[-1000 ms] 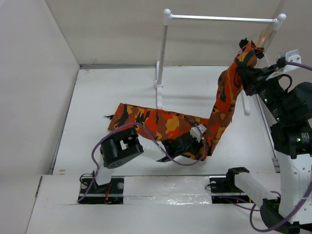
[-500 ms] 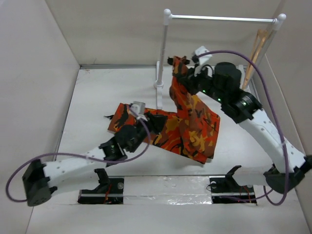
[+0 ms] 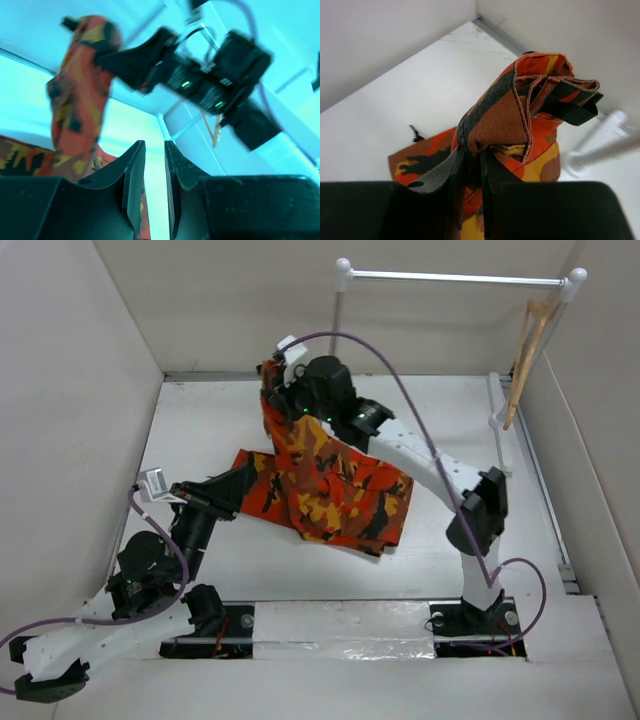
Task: Place the trousers on the hanger
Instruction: Fold the trousers at the center of the board.
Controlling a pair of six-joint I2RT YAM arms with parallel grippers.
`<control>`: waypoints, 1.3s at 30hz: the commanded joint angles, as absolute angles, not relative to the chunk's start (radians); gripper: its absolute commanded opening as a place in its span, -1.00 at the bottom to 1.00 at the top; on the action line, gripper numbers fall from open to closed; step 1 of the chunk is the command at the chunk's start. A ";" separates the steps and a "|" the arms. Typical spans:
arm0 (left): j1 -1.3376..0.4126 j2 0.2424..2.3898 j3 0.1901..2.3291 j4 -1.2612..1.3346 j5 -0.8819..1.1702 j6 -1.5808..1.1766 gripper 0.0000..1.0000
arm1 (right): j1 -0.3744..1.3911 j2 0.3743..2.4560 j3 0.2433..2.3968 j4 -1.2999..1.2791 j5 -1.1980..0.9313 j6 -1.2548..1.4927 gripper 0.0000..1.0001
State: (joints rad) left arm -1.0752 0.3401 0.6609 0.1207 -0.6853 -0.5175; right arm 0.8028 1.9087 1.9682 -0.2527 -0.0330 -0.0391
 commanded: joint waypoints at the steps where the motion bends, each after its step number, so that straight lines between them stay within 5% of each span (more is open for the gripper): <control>1: -1.071 0.301 0.681 0.054 -0.799 -0.531 -0.60 | 0.886 2.026 2.026 -0.065 -0.145 0.033 -0.36; 2: -1.071 0.287 0.681 0.052 -0.810 -0.534 -0.56 | 0.887 2.105 2.058 -0.069 -0.175 0.057 0.03; 5: -1.071 0.282 0.686 0.058 -0.850 -0.538 -0.51 | 0.896 2.178 2.109 -0.126 -0.296 0.083 0.32; 10: -1.071 0.333 0.655 0.145 -0.909 -0.538 -0.42 | 0.887 2.000 1.913 -0.092 -0.253 0.031 0.45; 13: -1.071 0.428 0.618 0.225 -0.957 -0.528 -0.34 | 0.868 1.813 1.653 -0.013 -0.226 0.018 -0.12; 14: -1.071 0.495 0.611 0.239 -0.966 -0.534 -0.32 | 0.868 1.766 1.587 0.000 -0.219 0.020 -0.80; 15: -1.071 0.535 0.604 0.251 -0.971 -0.538 -0.31 | 0.859 1.723 1.524 0.026 -0.210 0.020 -1.00; 21: -0.921 0.863 0.614 0.223 -0.930 -0.681 -0.05 | 0.850 1.507 1.134 0.078 -0.140 0.012 -1.00; 28: -0.350 1.066 0.560 0.380 -0.431 -0.845 -0.01 | 0.859 1.371 0.950 0.098 -0.100 0.011 -1.00; 33: -0.218 1.259 0.670 0.354 -0.459 -0.842 0.13 | 0.868 1.407 0.943 0.080 -0.113 -0.058 -0.13; 39: -0.114 1.463 0.808 0.308 -0.348 -0.798 0.18 | 0.888 1.399 0.901 0.086 -0.120 -0.066 -0.05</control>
